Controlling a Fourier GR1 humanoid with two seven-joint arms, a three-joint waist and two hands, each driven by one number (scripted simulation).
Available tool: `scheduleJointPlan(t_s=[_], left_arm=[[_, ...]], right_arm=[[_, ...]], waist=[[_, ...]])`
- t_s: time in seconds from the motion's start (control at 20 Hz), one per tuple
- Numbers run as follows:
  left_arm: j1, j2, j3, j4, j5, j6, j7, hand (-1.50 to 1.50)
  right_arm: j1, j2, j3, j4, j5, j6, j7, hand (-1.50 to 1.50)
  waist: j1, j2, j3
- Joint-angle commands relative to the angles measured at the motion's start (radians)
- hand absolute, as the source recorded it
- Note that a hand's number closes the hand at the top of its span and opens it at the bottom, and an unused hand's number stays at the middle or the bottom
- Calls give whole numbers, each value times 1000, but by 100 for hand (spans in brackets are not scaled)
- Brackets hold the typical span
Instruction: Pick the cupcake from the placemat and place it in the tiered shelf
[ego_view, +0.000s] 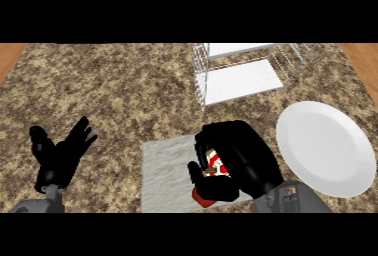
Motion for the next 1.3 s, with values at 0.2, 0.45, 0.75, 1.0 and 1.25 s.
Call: scheduleJointPlan(t_s=[0.2, 0.45, 0.75, 1.0, 1.25], left_arm=[[22, 8, 3, 39, 4, -39, 3, 0], [-8, -26, -12, 62, -23, -24, -12, 0], [-2, 24, 34, 47, 9, -77, -4, 0], [-43, -35, -5, 14, -22, -13, 49, 0], [-20, -60, -9, 83, -53, -19, -37, 0]], right_arm=[[-207, -2, -246, -321, -75, 171, 347, 150], [-396, -19, -430, -268, -166, 244, 429, 150], [-548, -111, -621, -71, -255, 233, 374, 150], [-706, -155, -662, 174, -216, 195, 292, 150], [-818, -187, -669, 375, -179, 181, 193, 150]], waist=[[3, 4, -7], [12, 9, -6], [19, 10, -6], [26, 12, -6], [29, 14, -6]])
